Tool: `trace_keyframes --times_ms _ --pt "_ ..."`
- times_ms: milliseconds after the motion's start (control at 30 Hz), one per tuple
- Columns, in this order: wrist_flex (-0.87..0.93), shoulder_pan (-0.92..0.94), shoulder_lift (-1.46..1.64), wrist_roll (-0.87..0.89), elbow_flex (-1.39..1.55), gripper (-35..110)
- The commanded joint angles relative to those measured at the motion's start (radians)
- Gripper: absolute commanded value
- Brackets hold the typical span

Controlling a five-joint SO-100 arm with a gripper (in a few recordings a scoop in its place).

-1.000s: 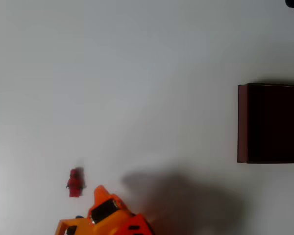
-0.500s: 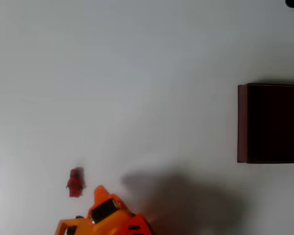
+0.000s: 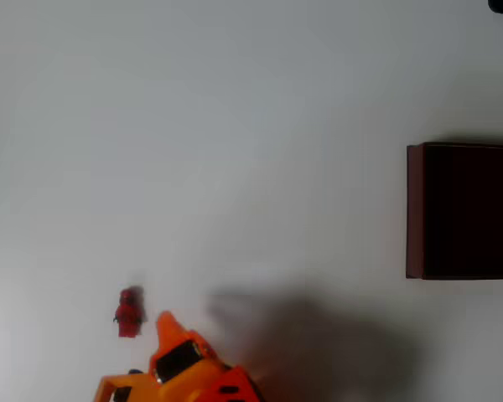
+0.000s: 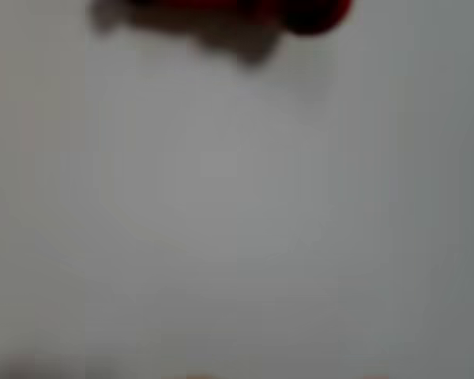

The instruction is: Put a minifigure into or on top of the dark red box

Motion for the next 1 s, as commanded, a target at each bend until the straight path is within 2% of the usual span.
trace_keyframes --times_ms 0,300,433,533,600,667,767,967 --pt "0.008 -0.009 0.011 0.055 0.015 14" --pt "-0.041 0.014 -0.011 0.166 -0.150 9" --pt "0.008 0.110 -0.040 0.410 -0.238 10" --pt "0.008 0.172 -0.043 0.624 -0.252 17" --pt "0.008 0.242 -0.044 0.839 -0.247 17" --pt "0.094 0.313 -0.046 1.035 -0.270 25" --pt "0.227 0.388 -0.055 1.230 -0.298 23" --pt "0.290 0.370 -0.347 1.571 -0.436 24"
